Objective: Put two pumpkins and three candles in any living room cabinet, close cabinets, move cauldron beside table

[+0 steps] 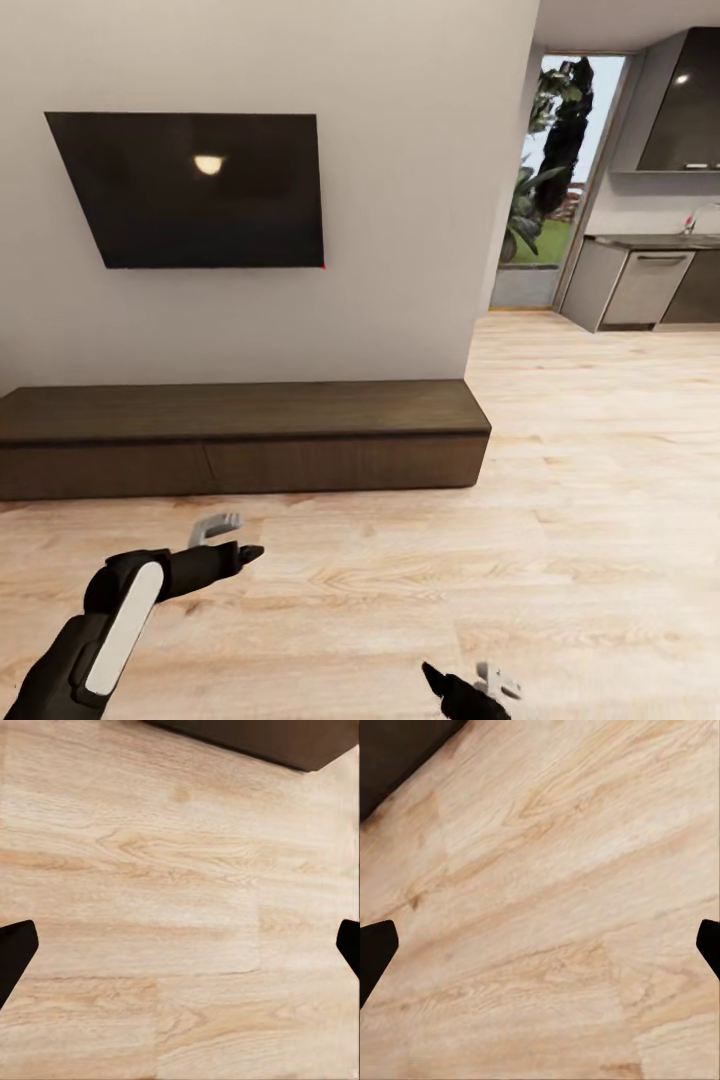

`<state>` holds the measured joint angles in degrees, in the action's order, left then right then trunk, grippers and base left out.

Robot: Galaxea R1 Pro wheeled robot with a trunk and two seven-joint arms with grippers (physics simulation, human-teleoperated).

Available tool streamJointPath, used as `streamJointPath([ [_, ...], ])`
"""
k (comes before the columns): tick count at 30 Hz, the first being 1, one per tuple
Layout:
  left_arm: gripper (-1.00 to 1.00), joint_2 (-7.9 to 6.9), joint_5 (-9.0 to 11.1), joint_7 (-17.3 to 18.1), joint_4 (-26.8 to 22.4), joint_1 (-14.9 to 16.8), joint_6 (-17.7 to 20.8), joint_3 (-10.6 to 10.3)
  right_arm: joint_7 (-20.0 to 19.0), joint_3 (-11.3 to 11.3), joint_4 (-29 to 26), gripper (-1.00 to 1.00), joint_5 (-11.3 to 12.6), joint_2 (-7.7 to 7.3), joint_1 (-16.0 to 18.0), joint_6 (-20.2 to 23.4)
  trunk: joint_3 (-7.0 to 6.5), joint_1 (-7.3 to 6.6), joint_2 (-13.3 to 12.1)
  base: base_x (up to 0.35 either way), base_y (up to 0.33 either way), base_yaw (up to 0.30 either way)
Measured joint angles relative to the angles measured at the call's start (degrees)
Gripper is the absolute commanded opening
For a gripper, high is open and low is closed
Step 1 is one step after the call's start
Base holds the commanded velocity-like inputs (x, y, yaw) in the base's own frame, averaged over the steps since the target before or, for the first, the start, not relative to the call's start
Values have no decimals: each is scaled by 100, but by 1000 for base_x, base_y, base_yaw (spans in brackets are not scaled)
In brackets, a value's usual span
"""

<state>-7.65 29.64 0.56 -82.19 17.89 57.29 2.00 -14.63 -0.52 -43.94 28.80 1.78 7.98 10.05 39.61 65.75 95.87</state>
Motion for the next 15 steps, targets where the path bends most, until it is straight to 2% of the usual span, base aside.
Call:
streamJointPath([
  [2, 100, -237, 591, 5, -29, -10, 1, -36, -398, -3, -75, 100, 850, -74, 0, 95, 36, 44, 80, 0, 0, 0],
  [3, 100, -362, 895, 9, -36, -16, 1, -66, -509, -5, -104, 100, 1193, -97, 0, 67, 54, 66, 120, 0, 0, 0],
  [5, 100, -619, 1475, 12, -44, -22, 1, -152, -618, -28, -173, 100, 1709, -124, 0, -158, 90, 110, 201, 0, 0, 0],
  [6, 100, -795, 1901, 12, -47, -24, 8, -275, -648, -54, -208, 100, 2000, -131, -1, -390, 108, 132, 241, 0, 0, 0],
  [8, 100, -966, 2329, 11, -48, -25, 7, -468, -675, -72, -226, 100, 2331, -136, -1, -594, 144, 176, 321, 0, 0, 0],
  [9, 100, -1033, 2509, 9, -46, -26, 7, -565, -706, -85, -233, 100, 2544, -143, -1, -658, 162, 198, 361, 0, 0, 0],
  [10, 100, -1059, 2581, 9, -44, -26, 7, -607, -726, -104, -238, 100, 2683, -149, -2, -681, 180, 220, 401, 0, 0, 0],
  [13, 100, -1092, 2682, 13, -34, -32, 6, -660, -960, -190, -245, 100, 3050, -170, -3, -673, 234, 286, 522, 0, 0, 0],
  [15, 100, -1098, 2730, 15, -29, -33, 6, -669, -1206, -217, -247, 100, 3190, -177, -5, -660, 270, 330, 602, 0, 0, 0],
])
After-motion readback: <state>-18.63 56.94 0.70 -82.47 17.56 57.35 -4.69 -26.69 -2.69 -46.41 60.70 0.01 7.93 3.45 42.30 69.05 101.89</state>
